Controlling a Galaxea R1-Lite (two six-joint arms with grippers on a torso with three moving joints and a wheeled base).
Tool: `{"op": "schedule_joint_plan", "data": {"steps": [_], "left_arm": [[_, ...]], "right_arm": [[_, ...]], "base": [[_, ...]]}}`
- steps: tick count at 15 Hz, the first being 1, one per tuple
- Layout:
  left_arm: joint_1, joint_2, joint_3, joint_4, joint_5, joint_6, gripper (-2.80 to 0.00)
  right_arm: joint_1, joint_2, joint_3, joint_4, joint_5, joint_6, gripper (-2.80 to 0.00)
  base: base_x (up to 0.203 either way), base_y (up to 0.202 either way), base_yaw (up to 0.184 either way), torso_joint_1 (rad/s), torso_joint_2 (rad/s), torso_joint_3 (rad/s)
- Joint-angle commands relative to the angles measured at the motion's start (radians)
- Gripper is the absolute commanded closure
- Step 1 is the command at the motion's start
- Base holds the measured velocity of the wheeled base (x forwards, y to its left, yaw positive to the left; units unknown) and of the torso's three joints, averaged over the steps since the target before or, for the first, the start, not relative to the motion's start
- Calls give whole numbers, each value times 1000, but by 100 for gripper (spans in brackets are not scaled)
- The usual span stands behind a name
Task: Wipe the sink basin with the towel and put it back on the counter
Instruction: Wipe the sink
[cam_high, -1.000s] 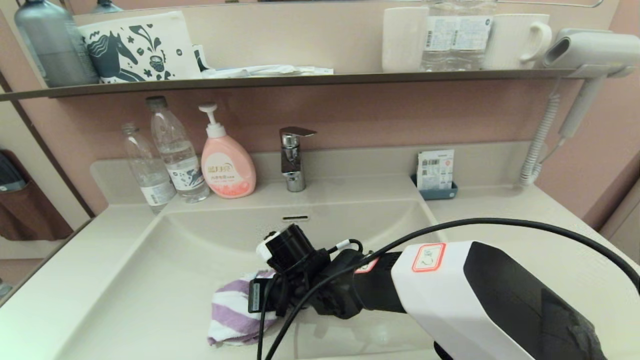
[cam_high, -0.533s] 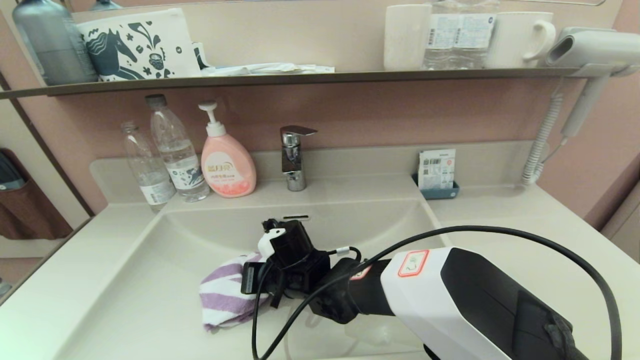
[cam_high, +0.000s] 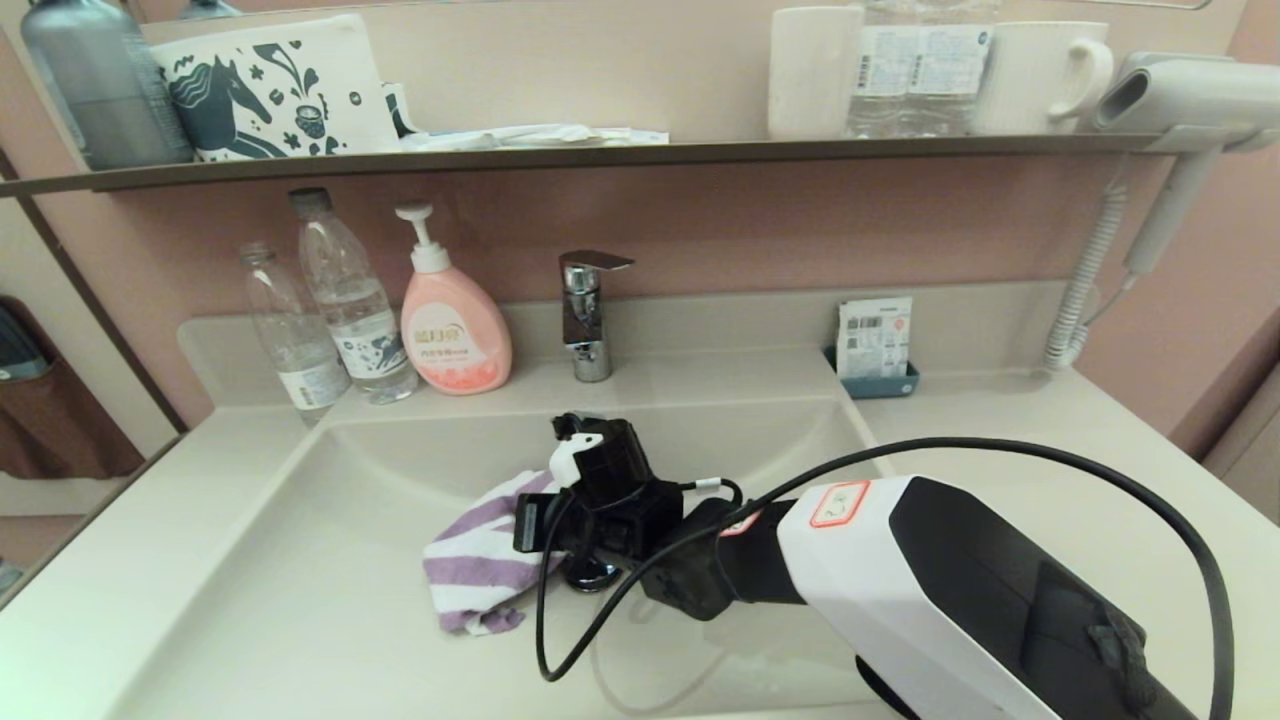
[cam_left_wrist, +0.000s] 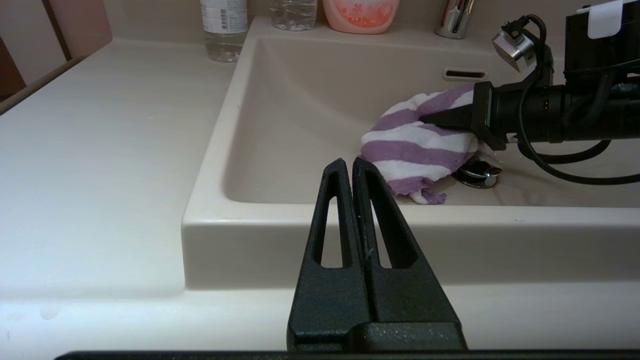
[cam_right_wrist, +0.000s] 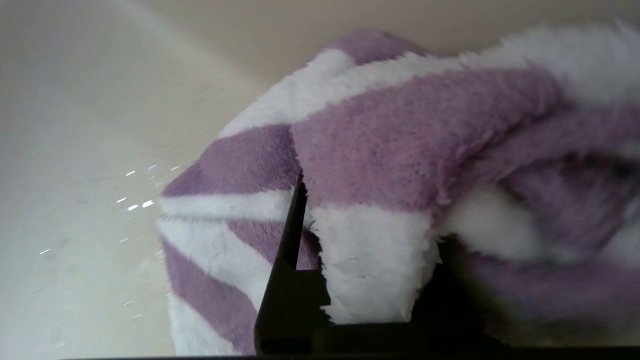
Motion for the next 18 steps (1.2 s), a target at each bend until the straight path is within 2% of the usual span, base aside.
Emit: {"op": "schedule_joint_plan", "data": {"steps": [1, 4, 6, 8, 10, 13, 16, 18], "left_arm": [[0, 1, 0, -1, 0, -1, 0], [0, 1, 0, -1, 0, -1, 0], [0, 1, 0, -1, 0, -1, 0], [0, 1, 0, -1, 0, -1, 0], [0, 1, 0, -1, 0, -1, 0], [0, 0, 0, -1, 0, -1, 0], [0, 1, 0, -1, 0, -1, 0], [0, 1, 0, -1, 0, -1, 0]], "right_arm": [[-27, -2, 0, -10, 0, -19, 0], [-63, -2, 5, -3, -13, -40, 0], [-66, -2, 6, 36, -73, -48, 0], [-81, -17, 11, 171, -172, -74, 0], [-103, -73, 26, 262, -213, -76, 0], [-144, -167, 154, 286, -260, -79, 0], [-222, -319, 356, 317, -284, -93, 0], [-278, -409, 432, 499, -302, -101, 0]], "base": [[0, 0, 0, 0, 0, 0], [0, 0, 0, 0, 0, 0], [0, 0, 0, 0, 0, 0], [0, 0, 0, 0, 0, 0], [0, 0, 0, 0, 0, 0], [0, 0, 0, 0, 0, 0], [0, 0, 0, 0, 0, 0], [0, 0, 0, 0, 0, 0]]}}
